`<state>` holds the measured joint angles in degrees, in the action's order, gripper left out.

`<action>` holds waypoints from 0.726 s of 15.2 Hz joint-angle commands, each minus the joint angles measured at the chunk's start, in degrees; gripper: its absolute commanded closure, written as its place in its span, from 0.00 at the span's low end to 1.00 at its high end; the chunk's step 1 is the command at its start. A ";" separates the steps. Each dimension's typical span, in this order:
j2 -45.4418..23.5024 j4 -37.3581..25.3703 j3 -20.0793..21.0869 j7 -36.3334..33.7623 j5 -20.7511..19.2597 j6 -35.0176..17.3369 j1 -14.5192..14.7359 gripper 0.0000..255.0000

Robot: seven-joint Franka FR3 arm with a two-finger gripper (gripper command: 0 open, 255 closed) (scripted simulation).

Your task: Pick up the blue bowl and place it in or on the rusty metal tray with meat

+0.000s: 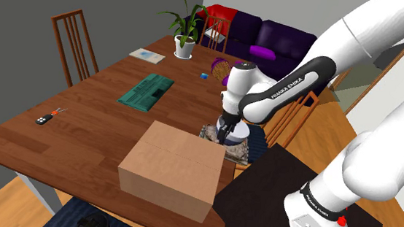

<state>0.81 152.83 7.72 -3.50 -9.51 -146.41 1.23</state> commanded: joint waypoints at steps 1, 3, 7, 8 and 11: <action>2.91 -0.58 0.35 0.91 1.58 3.47 0.39 0.00; 6.12 -1.56 0.50 1.90 3.04 7.58 0.79 0.00; 6.12 -1.56 0.47 1.90 3.03 7.58 0.83 0.00; 6.12 -1.56 0.47 1.90 3.03 7.58 0.83 0.00; 6.12 -1.56 0.47 1.90 3.03 7.58 0.83 0.00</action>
